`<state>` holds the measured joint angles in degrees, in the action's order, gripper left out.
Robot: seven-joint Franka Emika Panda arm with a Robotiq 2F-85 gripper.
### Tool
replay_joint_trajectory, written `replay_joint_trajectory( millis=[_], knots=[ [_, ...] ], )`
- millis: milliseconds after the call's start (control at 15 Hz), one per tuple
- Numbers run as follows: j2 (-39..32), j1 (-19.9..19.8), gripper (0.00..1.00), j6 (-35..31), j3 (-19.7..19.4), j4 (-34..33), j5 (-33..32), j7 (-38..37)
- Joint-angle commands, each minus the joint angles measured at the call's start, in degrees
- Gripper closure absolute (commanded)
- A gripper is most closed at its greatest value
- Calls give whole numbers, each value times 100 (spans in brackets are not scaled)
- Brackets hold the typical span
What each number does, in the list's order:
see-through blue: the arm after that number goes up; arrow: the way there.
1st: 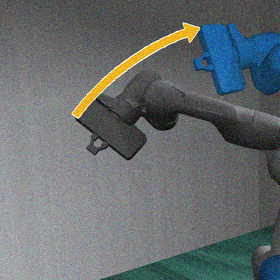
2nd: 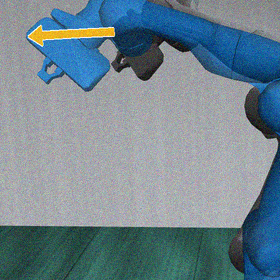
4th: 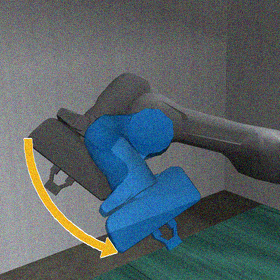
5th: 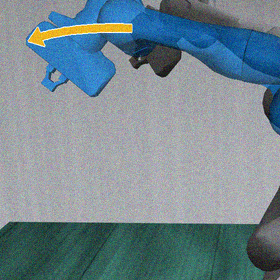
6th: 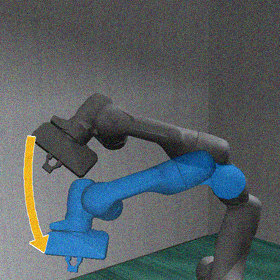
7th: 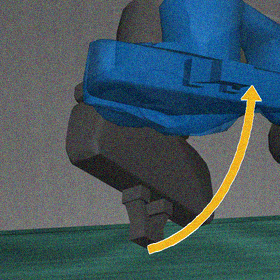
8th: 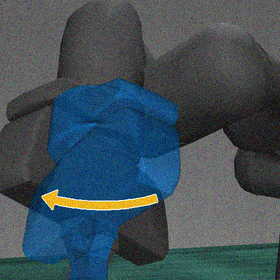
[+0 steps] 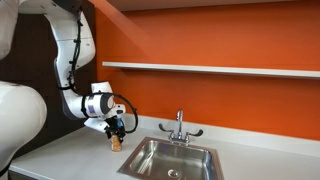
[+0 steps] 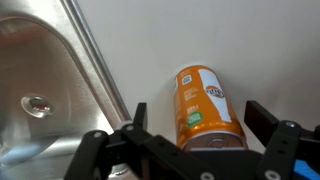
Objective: Put the orange can on the bottom shelf
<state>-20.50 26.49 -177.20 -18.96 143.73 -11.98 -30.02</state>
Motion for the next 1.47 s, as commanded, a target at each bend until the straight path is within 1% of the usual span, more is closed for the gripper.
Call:
replay_joint_trajectory(
  millis=[0,267,467,533,667,800,867,933,1133,1400],
  knots=[
    [-227,350,0,-218,-308,-148,-22,-250],
    [-349,580,0,-280,-525,-212,19,-316],
    [-408,673,0,-306,-621,-244,54,-330],
    [-428,680,19,-324,-625,-259,76,-331],
    [-471,657,32,-377,-594,-289,116,-323],
    [-524,642,51,-422,-563,-328,159,-311],
    [-563,715,58,-447,-564,-338,626,77],
    [-571,720,62,-447,-549,-352,756,89],
    [-584,754,62,-388,-517,-395,1204,218],
    [-437,830,62,-160,-566,-393,1481,272]
  ],
)
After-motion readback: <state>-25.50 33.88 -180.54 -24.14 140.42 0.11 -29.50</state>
